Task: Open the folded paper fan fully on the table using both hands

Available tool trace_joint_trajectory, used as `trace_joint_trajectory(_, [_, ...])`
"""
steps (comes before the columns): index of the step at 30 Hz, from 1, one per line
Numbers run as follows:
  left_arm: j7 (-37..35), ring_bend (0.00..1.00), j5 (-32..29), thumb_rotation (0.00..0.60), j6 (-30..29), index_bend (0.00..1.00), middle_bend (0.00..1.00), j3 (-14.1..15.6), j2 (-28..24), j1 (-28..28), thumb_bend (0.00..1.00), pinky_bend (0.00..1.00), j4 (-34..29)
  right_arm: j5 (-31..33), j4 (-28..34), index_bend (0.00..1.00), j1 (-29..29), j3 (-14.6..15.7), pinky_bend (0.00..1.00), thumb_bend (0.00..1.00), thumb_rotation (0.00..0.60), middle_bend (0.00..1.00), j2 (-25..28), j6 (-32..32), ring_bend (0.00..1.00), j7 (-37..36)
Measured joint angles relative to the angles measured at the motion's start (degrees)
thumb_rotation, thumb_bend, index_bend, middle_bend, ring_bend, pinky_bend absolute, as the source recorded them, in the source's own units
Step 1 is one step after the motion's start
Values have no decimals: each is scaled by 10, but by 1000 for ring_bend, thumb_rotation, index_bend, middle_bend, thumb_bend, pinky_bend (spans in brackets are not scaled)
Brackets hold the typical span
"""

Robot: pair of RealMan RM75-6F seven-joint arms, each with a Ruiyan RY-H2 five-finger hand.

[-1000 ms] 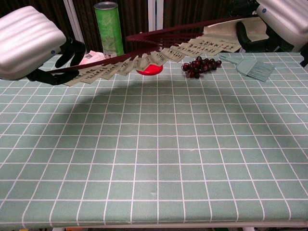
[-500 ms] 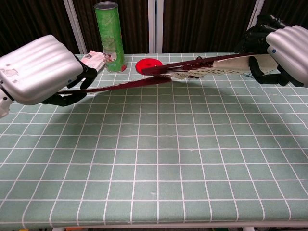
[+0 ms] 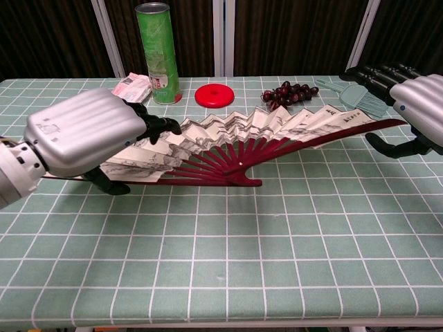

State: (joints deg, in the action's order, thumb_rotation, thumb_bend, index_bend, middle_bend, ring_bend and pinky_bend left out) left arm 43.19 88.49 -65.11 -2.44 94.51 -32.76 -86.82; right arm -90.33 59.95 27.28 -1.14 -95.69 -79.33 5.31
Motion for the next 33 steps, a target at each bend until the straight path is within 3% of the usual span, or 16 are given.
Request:
trace_joint_trajectory(4, [-4, 65, -51, 600, 37, 84, 147, -14, -2, -7, 0, 247, -37, 26, 64, 0, -3, 0, 0, 60, 600, 0, 37, 44, 0, 37])
trace_joint_trajectory(8, [-35, 42, -84, 600, 60, 71, 120, -27, -13, -14, 0, 208, -63, 68, 138, 0, -2, -5, 0, 0, 600, 0, 85, 101, 0, 74])
trace_joint_trajectory(15, [-158, 42, -101, 600, 51, 71, 119, -46, -55, -3, 0, 204, -89, 111, 214, 0, -2, -24, 0, 0, 600, 0, 166, 139, 0, 60])
trace_joint_trajectory(25, [-415, 48, -103, 600, 29, 72, 127, -48, -168, 40, 0, 177, -107, 113, 250, 0, -24, -28, 0, 28, 600, 8, 248, 135, 0, -11])
trace_joint_trajectory(29, [-411, 73, -109, 600, -33, 101, 147, -50, -184, 74, 0, 177, -87, 95, 253, 0, -44, -27, 0, 154, 600, 62, 267, 96, 0, -54])
trace_joint_trajectory(33, [-379, 73, -118, 600, -118, 123, 153, -44, -201, 131, 0, 177, -55, 75, 254, 0, -75, -23, 0, 169, 600, 72, 293, 49, 0, -122])
